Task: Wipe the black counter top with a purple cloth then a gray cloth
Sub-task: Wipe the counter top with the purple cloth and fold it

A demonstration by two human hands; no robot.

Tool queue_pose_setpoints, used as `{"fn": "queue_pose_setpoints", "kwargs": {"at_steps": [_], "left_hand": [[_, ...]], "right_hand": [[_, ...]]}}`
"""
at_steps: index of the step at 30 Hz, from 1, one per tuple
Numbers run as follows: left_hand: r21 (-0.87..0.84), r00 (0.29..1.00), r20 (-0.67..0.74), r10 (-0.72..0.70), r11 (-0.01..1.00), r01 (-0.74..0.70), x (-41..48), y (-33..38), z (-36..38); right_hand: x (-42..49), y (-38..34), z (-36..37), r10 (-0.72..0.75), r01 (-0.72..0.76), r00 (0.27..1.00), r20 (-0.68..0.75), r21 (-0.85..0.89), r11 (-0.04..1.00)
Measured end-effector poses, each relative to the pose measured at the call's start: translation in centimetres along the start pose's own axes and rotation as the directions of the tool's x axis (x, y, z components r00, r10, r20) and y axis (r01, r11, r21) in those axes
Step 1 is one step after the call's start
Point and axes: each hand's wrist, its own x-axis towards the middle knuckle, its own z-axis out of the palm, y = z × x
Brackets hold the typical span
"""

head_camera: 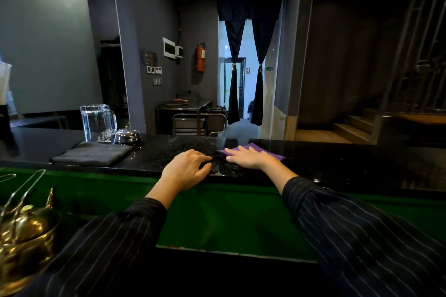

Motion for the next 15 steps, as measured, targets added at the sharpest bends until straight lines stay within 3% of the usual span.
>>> {"fn": "queue_pose_setpoints", "kwargs": {"at_steps": [2, 7, 12, 15], "left_hand": [[-0.005, 1.000, -0.004, -0.015, 1.000, 0.015, -0.2, -0.2, 0.1], [-0.008, 0.999, -0.043, -0.034, 0.999, 0.034, -0.4, -0.1, 0.8], [0.009, 0.997, -0.074, -0.027, 1.000, 0.028, 0.2, 0.0, 1.1], [0.021, 0.998, -0.066, -0.020, 1.000, 0.021, 0.5, -0.2, 1.2]], "right_hand": [[-0.5, 2.5, -0.6, 0.053, -0.053, 0.999, 0.000, -0.024, 0.998], [-4.4, 5.8, -1.2, 0.277, -0.278, 0.949, -0.153, 0.017, 0.960], [-3.4, 1.4, -0.4, 0.517, -0.536, 0.832, -0.203, -0.048, 0.843], [-2.8, -2.1, -0.1, 0.495, -0.515, 0.844, -0.207, -0.055, 0.856]]}}
